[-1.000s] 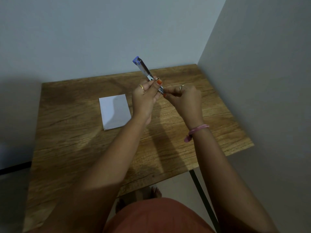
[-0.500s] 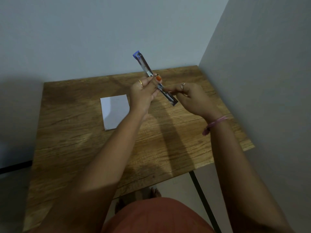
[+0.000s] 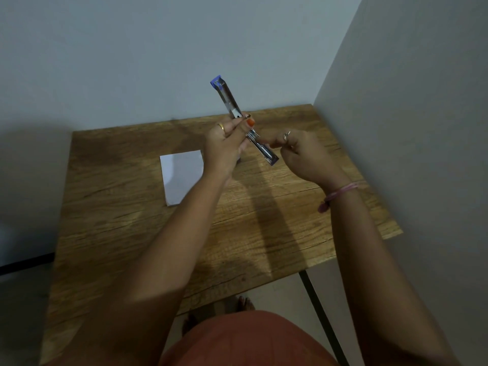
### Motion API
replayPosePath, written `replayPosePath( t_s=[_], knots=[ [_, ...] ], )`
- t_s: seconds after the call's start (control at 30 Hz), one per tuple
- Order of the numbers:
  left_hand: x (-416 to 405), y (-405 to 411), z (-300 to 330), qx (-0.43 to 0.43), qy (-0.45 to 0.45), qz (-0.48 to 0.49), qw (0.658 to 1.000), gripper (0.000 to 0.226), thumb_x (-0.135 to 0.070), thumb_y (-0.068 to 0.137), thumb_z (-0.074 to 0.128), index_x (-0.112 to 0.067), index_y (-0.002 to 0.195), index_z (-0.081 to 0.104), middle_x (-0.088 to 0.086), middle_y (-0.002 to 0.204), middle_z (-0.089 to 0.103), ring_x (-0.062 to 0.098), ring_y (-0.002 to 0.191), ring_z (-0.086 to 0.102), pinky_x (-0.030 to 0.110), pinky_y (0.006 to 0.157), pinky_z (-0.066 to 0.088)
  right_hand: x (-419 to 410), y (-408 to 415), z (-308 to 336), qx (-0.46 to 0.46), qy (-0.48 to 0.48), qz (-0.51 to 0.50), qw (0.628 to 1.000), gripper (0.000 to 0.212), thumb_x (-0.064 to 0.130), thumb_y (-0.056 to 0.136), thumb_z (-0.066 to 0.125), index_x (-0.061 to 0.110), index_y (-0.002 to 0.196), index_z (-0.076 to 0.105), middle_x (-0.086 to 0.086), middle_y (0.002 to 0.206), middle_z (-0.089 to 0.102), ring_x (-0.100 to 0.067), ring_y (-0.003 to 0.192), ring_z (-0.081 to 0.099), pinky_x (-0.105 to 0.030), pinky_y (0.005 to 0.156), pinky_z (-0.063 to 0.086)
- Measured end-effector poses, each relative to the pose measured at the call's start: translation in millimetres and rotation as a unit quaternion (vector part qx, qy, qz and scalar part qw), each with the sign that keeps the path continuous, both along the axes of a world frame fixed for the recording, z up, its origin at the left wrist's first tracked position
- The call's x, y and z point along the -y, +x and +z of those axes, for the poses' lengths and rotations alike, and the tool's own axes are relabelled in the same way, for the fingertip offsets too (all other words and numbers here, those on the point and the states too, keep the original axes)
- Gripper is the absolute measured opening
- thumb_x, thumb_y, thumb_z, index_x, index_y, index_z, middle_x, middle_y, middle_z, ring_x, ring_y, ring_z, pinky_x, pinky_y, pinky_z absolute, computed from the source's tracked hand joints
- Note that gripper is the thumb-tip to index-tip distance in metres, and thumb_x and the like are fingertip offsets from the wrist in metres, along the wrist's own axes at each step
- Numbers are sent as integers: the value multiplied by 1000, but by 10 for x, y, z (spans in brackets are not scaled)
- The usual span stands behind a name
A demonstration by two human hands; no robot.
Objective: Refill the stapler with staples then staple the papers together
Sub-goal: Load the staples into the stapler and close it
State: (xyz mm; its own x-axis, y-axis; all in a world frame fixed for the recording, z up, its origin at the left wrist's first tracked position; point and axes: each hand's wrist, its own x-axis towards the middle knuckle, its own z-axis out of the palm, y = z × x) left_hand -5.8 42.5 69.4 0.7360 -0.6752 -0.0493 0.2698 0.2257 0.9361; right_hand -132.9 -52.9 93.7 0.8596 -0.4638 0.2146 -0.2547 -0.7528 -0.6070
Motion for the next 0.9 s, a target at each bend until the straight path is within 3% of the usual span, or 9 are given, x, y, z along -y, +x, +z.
replayPosePath(
  t_s=[0.13, 0.27, 0.4, 0.47, 0.57, 0.67, 0.77, 0.9],
  knots=[
    [-25, 27, 20, 1, -4, -2, 1000, 31, -9, 91, 61, 9, 117, 60, 17, 116, 65, 17, 103, 65, 27, 86, 56, 53, -54, -36, -1, -5, 11, 1000, 62, -19, 72, 39, 14, 116, 69, -2, 124, 64, -17, 116, 58, -25, 101, 42],
    [-23, 26, 41, -1, 0, 3, 1000, 34, -6, 92, 60, 11, 120, 57, 22, 125, 61, 18, 106, 63, 24, 84, 56, 51, -77, -63, 7, 4, 27, 1000, 66, -21, 71, 38, 13, 119, 67, -2, 125, 63, -14, 118, 57, -15, 99, 39],
    [-28, 51, 40, 5, 2, 10, 1000, 34, -5, 91, 61, 10, 121, 58, 21, 125, 61, 12, 98, 65, 21, 81, 56, 48, -89, -89, 3, -29, 18, 999, 65, -21, 71, 40, 15, 118, 67, -5, 124, 64, -6, 108, 56, -1, 82, 34],
    [-32, 71, 28, 11, 1, 11, 1000, 34, -5, 90, 61, 8, 121, 58, 19, 125, 62, 7, 94, 66, 22, 83, 56, 47, -90, -105, 4, -23, 11, 1000, 63, -20, 72, 41, 14, 117, 68, -6, 126, 63, -10, 113, 56, -4, 89, 35],
    [-24, 99, 17, 11, -1, 13, 1000, 33, -6, 90, 62, 7, 121, 59, 15, 124, 63, 4, 92, 67, 23, 83, 56, 39, -101, -123, 9, 14, 10, 1000, 59, -20, 73, 41, 10, 115, 68, -7, 129, 61, -18, 122, 54, -23, 104, 38],
    [-15, 107, 7, 20, 3, 12, 1000, 33, -7, 90, 62, 6, 120, 59, 13, 119, 65, 0, 87, 68, 23, 84, 56, 27, -104, -122, 27, 56, 8, 998, 56, -20, 75, 41, 8, 114, 68, -7, 127, 62, -19, 122, 55, -30, 107, 39],
    [-15, 106, 10, 21, 1, 12, 1000, 32, -7, 90, 63, 6, 119, 60, 3, 107, 68, 0, 86, 69, 25, 85, 56, 5, -113, -119, 57, 166, -8, 984, 53, -17, 82, 41, 15, 116, 65, -2, 120, 65, -13, 110, 63, -34, 95, 49],
    [-13, 125, 10, 15, -3, 18, 1000, 31, -8, 90, 64, 3, 118, 61, 11, 116, 67, 3, 90, 68, 26, 87, 55, 30, -115, -167, 85, 292, -52, 951, 44, -6, 91, 43, 24, 121, 58, 7, 116, 66, -8, 99, 68, -35, 84, 55]
  ],
)
